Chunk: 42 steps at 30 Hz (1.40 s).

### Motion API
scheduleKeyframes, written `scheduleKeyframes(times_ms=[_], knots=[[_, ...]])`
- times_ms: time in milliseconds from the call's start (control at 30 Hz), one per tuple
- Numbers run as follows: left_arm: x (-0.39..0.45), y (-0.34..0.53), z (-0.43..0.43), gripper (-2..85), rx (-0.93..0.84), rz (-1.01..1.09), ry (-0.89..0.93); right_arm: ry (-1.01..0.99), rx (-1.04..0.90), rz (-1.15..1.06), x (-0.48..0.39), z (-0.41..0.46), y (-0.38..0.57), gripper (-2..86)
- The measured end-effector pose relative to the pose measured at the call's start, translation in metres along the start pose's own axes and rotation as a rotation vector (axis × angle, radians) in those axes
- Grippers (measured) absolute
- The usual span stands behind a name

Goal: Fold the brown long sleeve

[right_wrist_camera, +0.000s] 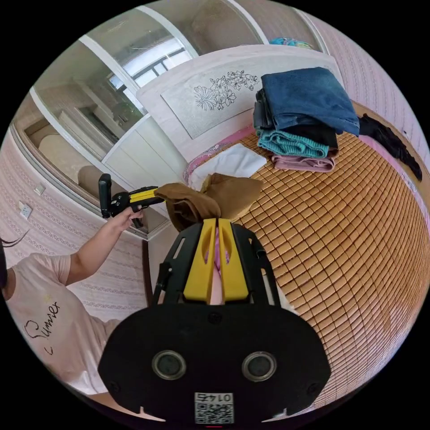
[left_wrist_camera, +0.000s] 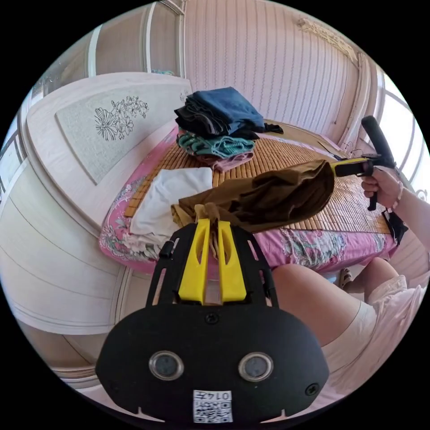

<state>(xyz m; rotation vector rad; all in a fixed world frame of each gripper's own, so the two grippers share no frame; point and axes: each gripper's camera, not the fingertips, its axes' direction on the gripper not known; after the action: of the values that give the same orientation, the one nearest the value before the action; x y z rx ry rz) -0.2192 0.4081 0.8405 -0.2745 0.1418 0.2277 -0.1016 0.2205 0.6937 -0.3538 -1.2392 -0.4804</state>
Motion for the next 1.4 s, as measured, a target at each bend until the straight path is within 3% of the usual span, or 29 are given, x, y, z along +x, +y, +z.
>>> scheduleKeyframes(times_ms=[167,233,400,600,733,833,967,1100,1400], knots=[[0.018,0.063,0.045,6.1,-0.196,-0.15,0.023,-0.017,-0.083,0.089,0.023,0.01,0.072,-0.1],[0.026,0.077,0.038,6.4,-0.184,-0.162,0.001,0.013,-0.084,0.096,0.026,0.009,0.087,-0.1],[0.053,0.093,0.031,7.7,-0.143,-0.141,0.148,0.018,-0.044,0.172,0.045,-0.009,0.112,0.0],[0.068,0.082,0.088,11.5,-0.268,-0.155,0.24,0.123,-0.045,0.217,0.057,-0.035,0.119,2.1],[0.057,0.075,0.112,8.0,-0.294,-0.198,0.276,0.045,-0.054,0.09,0.029,-0.026,0.1,8.2],[0.043,0.078,0.118,2.1,-0.29,-0.224,0.404,-0.029,-0.184,0.054,0.01,0.015,0.09,12.2],[0.029,0.091,0.116,-0.7,-0.274,-0.276,0.427,-0.145,-0.378,0.096,0.012,0.043,0.09,3.6],[0.038,0.099,0.101,-0.9,-0.244,-0.187,0.348,-0.214,-0.322,0.106,0.021,-0.002,0.091,1.3],[0.041,0.116,-0.027,-1.0,0.065,-0.136,0.293,-0.446,0.26,0.124,0.038,-0.217,0.14,0.4]])
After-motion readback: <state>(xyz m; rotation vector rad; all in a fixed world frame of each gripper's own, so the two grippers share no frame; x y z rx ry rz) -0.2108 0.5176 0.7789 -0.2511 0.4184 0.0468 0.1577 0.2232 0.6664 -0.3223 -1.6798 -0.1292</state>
